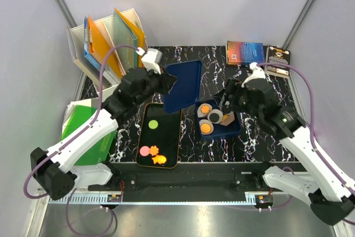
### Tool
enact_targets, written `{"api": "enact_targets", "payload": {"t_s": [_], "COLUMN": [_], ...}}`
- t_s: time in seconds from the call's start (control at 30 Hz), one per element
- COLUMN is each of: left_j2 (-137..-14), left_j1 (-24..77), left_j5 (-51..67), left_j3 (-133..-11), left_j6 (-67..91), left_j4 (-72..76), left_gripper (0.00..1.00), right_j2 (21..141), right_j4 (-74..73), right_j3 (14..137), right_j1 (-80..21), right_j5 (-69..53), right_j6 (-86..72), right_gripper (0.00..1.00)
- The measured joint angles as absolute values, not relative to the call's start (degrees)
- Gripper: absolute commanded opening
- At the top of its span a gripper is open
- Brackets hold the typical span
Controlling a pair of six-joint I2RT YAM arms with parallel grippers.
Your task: Pack the cookies
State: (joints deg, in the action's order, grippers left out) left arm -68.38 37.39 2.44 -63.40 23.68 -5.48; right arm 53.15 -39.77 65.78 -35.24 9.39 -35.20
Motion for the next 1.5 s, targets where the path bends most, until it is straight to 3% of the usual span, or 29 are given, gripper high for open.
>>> {"api": "enact_targets", "payload": {"t_s": [0.23, 0.33, 0.5, 0.77, 1.0, 1.23, 1.47, 1.5], "left_j2": [-69.6, -71.8, -78.6, -89.9, -92.9, -92.9, -93.1, -93.1], "left_j1": [56.6, 62.5, 69.6, 77.3, 78.1, 78.8, 79.6, 79.7], "left_j5": [-33.6, -47.1, -59.9, -65.7, -66.4, -66.5, -66.5, -66.5], "left_j3": [-63.7, -58.0, -48.9, -46.2, -46.2, -46.2, -46.2, -46.2], "left_j6": [-1.2, -18.0, -43.0, -73.4, -84.1, -87.5, -88.9, -89.1], "left_j4": [-6.9, 5.4, 29.0, 62.3, 68.9, 70.5, 70.5, 70.5], "left_gripper": [0.00, 0.00, 0.00, 0.00, 0.00, 0.00, 0.00, 0.00], "right_j2": [58.5, 58.7, 59.7, 67.3, 69.4, 70.9, 72.9, 73.3], "right_j4": [-39.8, -38.9, -36.1, -34.1, -33.5, -30.9, -27.2, -26.7], "right_j3": [69.0, 71.8, 73.6, 74.1, 74.4, 74.3, 73.0, 72.9], "right_j1": [-35.2, -35.3, -35.2, -35.2, -35.1, -34.4, -33.1, -32.8], "right_j5": [8.4, 7.9, 7.0, 3.8, 1.8, -2.7, -8.9, -10.0], "right_j6": [-36.4, -36.8, -37.5, -37.3, -36.4, -36.0, -36.0, -36.1], "right_gripper": [0.80, 0.80, 0.80, 0.81, 0.79, 0.70, 0.49, 0.38]}}
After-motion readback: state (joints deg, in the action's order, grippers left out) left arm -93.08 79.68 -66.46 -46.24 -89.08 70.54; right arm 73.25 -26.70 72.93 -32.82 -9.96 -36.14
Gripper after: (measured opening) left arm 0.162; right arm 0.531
